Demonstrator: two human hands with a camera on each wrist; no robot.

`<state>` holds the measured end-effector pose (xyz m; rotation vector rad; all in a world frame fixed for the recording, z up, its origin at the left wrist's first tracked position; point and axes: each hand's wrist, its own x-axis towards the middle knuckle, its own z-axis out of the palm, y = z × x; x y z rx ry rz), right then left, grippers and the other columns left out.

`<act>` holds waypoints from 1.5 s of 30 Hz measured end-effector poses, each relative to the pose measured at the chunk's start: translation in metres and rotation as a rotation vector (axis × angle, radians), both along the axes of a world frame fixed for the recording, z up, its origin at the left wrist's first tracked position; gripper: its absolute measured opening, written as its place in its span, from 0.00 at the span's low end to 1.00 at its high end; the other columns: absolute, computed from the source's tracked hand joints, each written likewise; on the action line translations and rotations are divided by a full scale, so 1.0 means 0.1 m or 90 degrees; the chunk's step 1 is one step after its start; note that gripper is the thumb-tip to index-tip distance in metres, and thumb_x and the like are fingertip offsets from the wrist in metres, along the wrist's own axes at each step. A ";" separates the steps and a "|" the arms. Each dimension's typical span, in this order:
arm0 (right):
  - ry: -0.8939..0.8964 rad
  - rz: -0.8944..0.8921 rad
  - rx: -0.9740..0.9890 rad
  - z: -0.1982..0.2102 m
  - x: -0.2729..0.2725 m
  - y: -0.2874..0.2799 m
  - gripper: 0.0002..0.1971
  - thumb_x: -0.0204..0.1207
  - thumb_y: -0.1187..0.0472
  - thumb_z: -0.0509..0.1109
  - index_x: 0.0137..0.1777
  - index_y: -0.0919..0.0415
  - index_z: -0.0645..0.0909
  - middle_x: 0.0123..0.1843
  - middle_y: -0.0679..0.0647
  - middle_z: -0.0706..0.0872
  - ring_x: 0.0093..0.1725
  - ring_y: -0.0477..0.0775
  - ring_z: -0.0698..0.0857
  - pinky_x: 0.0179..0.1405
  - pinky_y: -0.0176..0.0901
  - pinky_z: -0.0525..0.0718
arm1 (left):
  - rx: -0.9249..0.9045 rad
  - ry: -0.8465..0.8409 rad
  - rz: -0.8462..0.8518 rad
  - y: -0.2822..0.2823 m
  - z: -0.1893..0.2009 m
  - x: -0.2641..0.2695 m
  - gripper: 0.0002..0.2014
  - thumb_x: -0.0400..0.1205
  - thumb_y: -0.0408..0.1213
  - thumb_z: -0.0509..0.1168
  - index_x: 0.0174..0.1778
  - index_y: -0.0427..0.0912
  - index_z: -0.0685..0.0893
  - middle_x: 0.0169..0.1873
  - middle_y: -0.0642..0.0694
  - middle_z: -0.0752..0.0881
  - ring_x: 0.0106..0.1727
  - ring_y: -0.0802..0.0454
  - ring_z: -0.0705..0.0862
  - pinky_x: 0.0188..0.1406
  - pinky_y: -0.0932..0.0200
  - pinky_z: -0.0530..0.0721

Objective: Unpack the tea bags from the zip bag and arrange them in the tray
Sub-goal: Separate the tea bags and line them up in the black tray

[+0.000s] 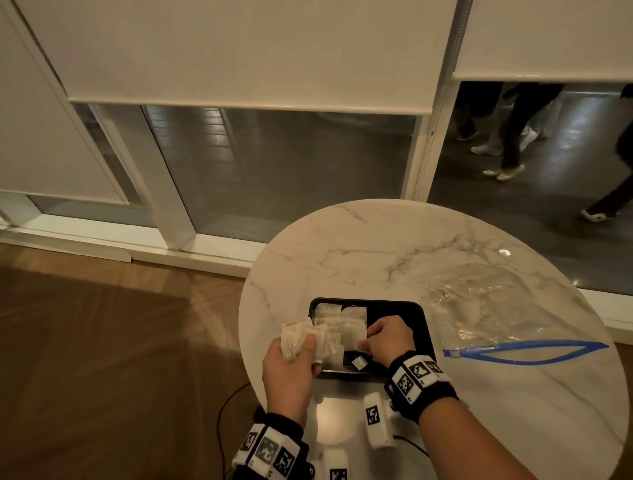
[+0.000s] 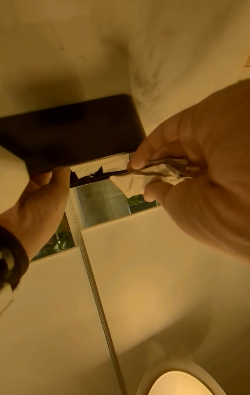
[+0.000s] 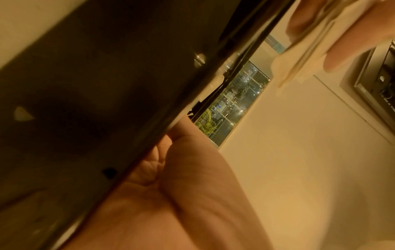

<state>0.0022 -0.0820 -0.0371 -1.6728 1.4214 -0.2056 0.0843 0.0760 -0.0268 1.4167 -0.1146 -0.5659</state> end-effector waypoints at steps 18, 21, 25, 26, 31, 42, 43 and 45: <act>-0.020 -0.038 0.058 -0.09 0.12 -0.17 0.11 0.75 0.67 0.76 0.34 0.55 0.83 0.44 0.63 0.90 0.40 0.62 0.91 0.35 0.49 0.93 | 0.009 -0.012 -0.004 0.01 -0.03 0.04 0.06 0.83 0.36 0.73 0.54 0.45 0.85 0.50 0.44 0.91 0.50 0.47 0.91 0.44 0.51 0.93; -0.054 -0.066 0.042 -0.12 0.13 -0.19 0.11 0.76 0.67 0.76 0.35 0.54 0.84 0.46 0.61 0.90 0.36 0.59 0.90 0.32 0.46 0.92 | 0.011 -0.008 -0.003 0.01 -0.04 0.05 0.06 0.83 0.36 0.73 0.54 0.45 0.85 0.50 0.44 0.90 0.51 0.47 0.91 0.44 0.50 0.93; -0.073 -0.078 0.022 -0.17 0.15 -0.20 0.11 0.73 0.64 0.79 0.31 0.50 0.86 0.40 0.56 0.91 0.36 0.57 0.92 0.39 0.50 0.94 | 0.009 -0.002 -0.003 0.01 -0.04 0.05 0.06 0.83 0.36 0.72 0.54 0.46 0.85 0.50 0.44 0.90 0.52 0.47 0.90 0.44 0.51 0.92; -0.072 -0.078 0.018 -0.19 0.15 -0.19 0.11 0.71 0.63 0.80 0.30 0.50 0.87 0.38 0.55 0.92 0.38 0.57 0.92 0.42 0.51 0.94 | 0.008 0.001 -0.002 0.01 -0.04 0.05 0.06 0.83 0.36 0.72 0.54 0.46 0.85 0.50 0.44 0.90 0.52 0.47 0.90 0.44 0.52 0.92; -0.092 -0.085 0.011 -0.27 0.17 -0.24 0.08 0.69 0.62 0.82 0.31 0.50 0.90 0.37 0.52 0.93 0.44 0.57 0.92 0.50 0.53 0.93 | 0.005 0.000 0.000 0.01 -0.03 0.06 0.06 0.83 0.35 0.72 0.54 0.45 0.86 0.50 0.44 0.91 0.51 0.48 0.91 0.42 0.55 0.91; -0.020 -0.025 -0.058 -0.24 0.12 -0.29 0.09 0.73 0.66 0.74 0.34 0.53 0.89 0.40 0.54 0.91 0.43 0.59 0.91 0.48 0.53 0.93 | 0.008 -0.006 0.005 0.01 -0.03 0.06 0.05 0.83 0.36 0.73 0.52 0.45 0.86 0.49 0.43 0.91 0.50 0.48 0.91 0.41 0.55 0.91; -0.015 -0.019 -0.061 -0.25 0.12 -0.30 0.09 0.73 0.66 0.74 0.34 0.53 0.89 0.40 0.54 0.92 0.43 0.59 0.91 0.48 0.53 0.93 | 0.009 -0.006 0.006 0.01 -0.03 0.06 0.05 0.83 0.36 0.73 0.53 0.44 0.86 0.49 0.43 0.91 0.49 0.48 0.91 0.41 0.55 0.91; -0.014 -0.014 -0.049 -0.26 0.12 -0.30 0.09 0.71 0.66 0.75 0.34 0.52 0.88 0.40 0.55 0.92 0.44 0.59 0.91 0.48 0.54 0.93 | 0.009 -0.006 0.007 0.01 -0.04 0.05 0.05 0.83 0.36 0.73 0.53 0.44 0.86 0.48 0.43 0.91 0.49 0.48 0.91 0.40 0.56 0.91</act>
